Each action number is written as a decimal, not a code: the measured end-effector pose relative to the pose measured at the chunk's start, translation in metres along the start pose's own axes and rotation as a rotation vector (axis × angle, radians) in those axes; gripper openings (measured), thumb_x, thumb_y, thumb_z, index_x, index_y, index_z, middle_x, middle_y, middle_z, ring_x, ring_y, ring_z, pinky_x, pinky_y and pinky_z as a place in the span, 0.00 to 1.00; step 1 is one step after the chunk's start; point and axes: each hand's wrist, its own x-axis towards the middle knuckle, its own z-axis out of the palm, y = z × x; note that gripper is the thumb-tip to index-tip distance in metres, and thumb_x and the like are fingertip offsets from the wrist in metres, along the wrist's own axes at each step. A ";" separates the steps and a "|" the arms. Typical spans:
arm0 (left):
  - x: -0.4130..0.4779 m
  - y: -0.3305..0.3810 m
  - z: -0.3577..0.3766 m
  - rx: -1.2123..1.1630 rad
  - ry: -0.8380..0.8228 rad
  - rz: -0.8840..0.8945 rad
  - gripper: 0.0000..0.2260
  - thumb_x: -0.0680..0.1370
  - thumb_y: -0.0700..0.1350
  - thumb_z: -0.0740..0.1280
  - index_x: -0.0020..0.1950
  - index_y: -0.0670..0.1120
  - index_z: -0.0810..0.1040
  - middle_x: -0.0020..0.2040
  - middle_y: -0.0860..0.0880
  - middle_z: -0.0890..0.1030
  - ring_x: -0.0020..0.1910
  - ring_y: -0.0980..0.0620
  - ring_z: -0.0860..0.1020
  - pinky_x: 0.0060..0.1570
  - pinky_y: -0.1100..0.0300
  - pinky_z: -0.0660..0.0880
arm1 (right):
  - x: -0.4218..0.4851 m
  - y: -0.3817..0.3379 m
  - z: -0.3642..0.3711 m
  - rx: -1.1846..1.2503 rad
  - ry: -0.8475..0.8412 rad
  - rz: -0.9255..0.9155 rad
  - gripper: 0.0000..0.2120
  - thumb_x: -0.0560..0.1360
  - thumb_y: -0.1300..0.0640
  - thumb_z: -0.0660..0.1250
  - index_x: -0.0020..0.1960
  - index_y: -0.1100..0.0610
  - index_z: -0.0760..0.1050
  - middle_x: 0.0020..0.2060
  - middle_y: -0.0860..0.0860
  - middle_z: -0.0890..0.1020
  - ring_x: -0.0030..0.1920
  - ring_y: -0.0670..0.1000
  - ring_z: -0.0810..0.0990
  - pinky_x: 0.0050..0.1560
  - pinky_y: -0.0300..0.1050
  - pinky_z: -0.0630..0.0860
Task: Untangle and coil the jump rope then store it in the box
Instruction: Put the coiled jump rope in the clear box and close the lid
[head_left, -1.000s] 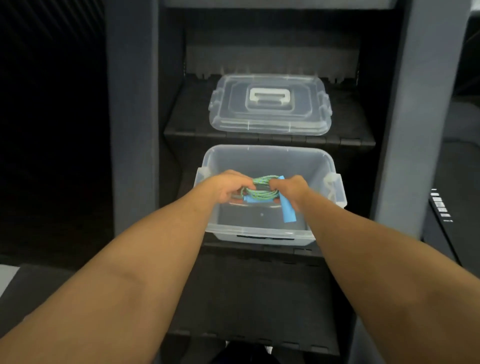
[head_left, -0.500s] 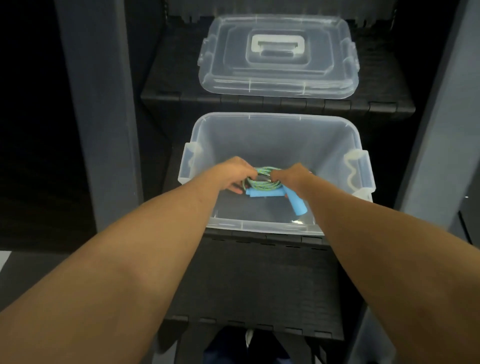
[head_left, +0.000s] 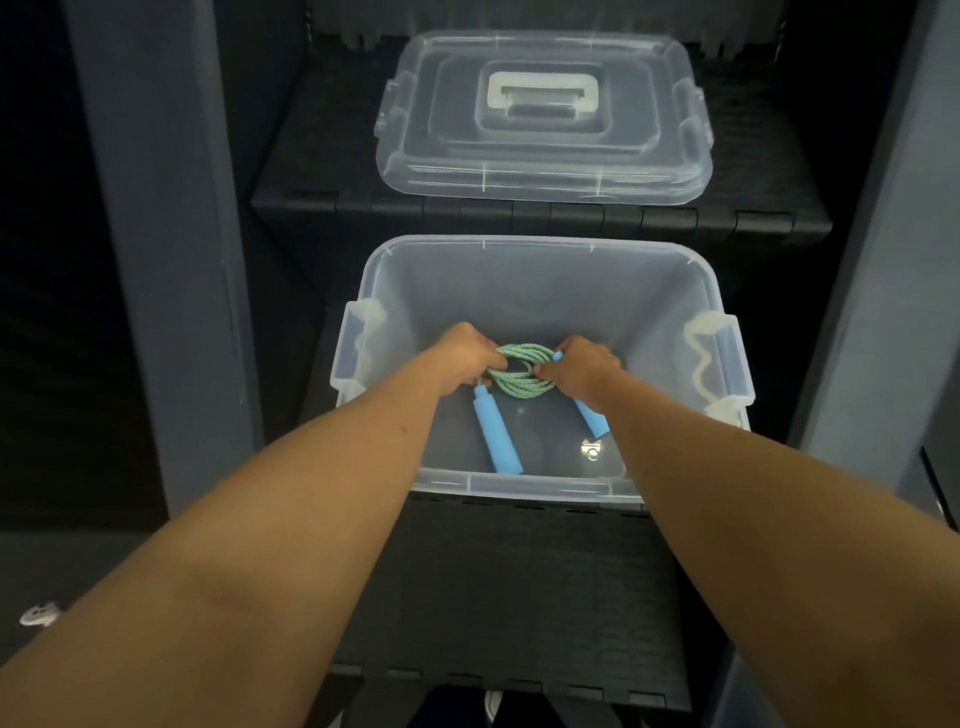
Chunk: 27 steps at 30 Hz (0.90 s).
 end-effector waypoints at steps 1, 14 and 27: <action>0.002 -0.002 0.001 0.033 0.023 0.013 0.10 0.76 0.32 0.73 0.37 0.42 0.79 0.43 0.38 0.79 0.35 0.45 0.76 0.43 0.51 0.80 | 0.002 0.001 0.002 -0.007 0.005 0.001 0.33 0.74 0.40 0.72 0.72 0.57 0.72 0.70 0.61 0.75 0.72 0.61 0.70 0.72 0.52 0.67; -0.034 0.029 -0.026 0.350 0.004 0.140 0.20 0.77 0.57 0.75 0.45 0.38 0.83 0.38 0.37 0.81 0.40 0.39 0.79 0.39 0.53 0.72 | -0.007 -0.006 -0.012 -0.031 0.025 -0.078 0.35 0.62 0.35 0.60 0.63 0.53 0.76 0.65 0.61 0.76 0.68 0.65 0.72 0.69 0.59 0.68; -0.124 0.151 -0.122 0.236 -0.038 0.300 0.10 0.84 0.46 0.65 0.61 0.44 0.81 0.55 0.46 0.85 0.52 0.48 0.83 0.50 0.55 0.76 | -0.102 -0.070 -0.164 0.208 0.075 -0.461 0.07 0.78 0.63 0.65 0.52 0.55 0.78 0.42 0.54 0.82 0.38 0.50 0.79 0.31 0.36 0.74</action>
